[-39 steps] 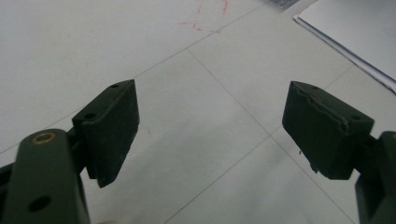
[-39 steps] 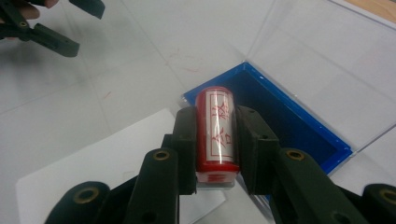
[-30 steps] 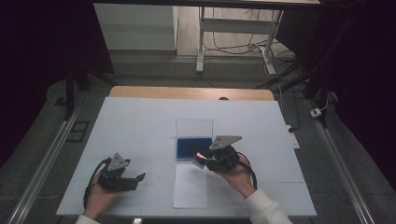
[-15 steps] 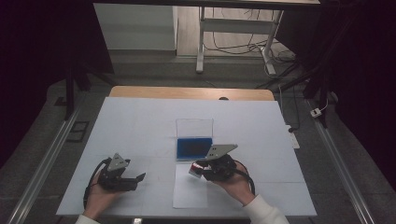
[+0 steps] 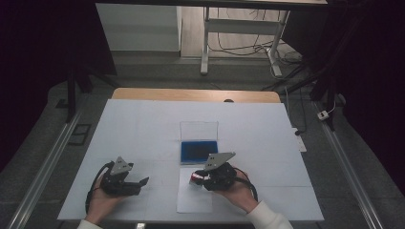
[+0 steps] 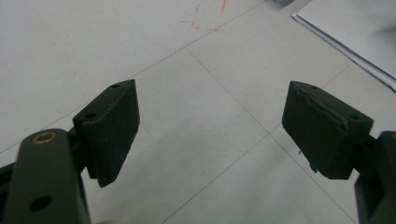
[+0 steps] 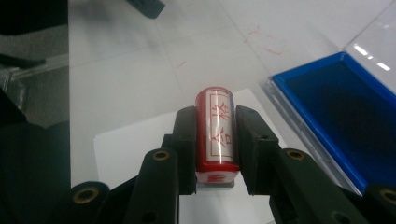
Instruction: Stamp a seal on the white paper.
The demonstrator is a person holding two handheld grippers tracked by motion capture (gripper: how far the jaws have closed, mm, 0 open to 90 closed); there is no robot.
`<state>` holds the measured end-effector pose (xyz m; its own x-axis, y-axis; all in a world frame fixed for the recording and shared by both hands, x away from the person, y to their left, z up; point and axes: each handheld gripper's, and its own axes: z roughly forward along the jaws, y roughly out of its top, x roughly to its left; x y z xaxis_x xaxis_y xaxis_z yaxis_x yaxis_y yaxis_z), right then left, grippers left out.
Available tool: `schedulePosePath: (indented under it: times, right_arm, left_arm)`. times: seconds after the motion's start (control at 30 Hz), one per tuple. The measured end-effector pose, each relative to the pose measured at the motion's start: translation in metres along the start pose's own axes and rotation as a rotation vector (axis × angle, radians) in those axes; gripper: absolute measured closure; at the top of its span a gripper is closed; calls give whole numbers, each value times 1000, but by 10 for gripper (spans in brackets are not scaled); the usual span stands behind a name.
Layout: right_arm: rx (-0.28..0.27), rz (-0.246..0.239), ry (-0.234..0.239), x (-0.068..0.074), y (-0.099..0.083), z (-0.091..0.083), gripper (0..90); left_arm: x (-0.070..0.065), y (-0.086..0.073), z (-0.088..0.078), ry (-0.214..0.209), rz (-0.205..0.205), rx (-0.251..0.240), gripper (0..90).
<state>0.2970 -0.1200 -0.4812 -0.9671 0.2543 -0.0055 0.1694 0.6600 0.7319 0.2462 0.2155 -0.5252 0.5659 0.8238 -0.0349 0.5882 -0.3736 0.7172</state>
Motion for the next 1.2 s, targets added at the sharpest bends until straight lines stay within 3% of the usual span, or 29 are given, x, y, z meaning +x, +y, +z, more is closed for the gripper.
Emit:
schedulePosePath:
  times: [0.53, 1.2]
  right_arm:
    - [58, -19, -4, -2, -1, 10, 700]
    - [72, -25, -1, -2, -4, 16, 700]
  left_arm:
    - [0, 0, 1, -5, 2, 7, 191]
    - [1, -1, 2, -8, 2, 16, 191]
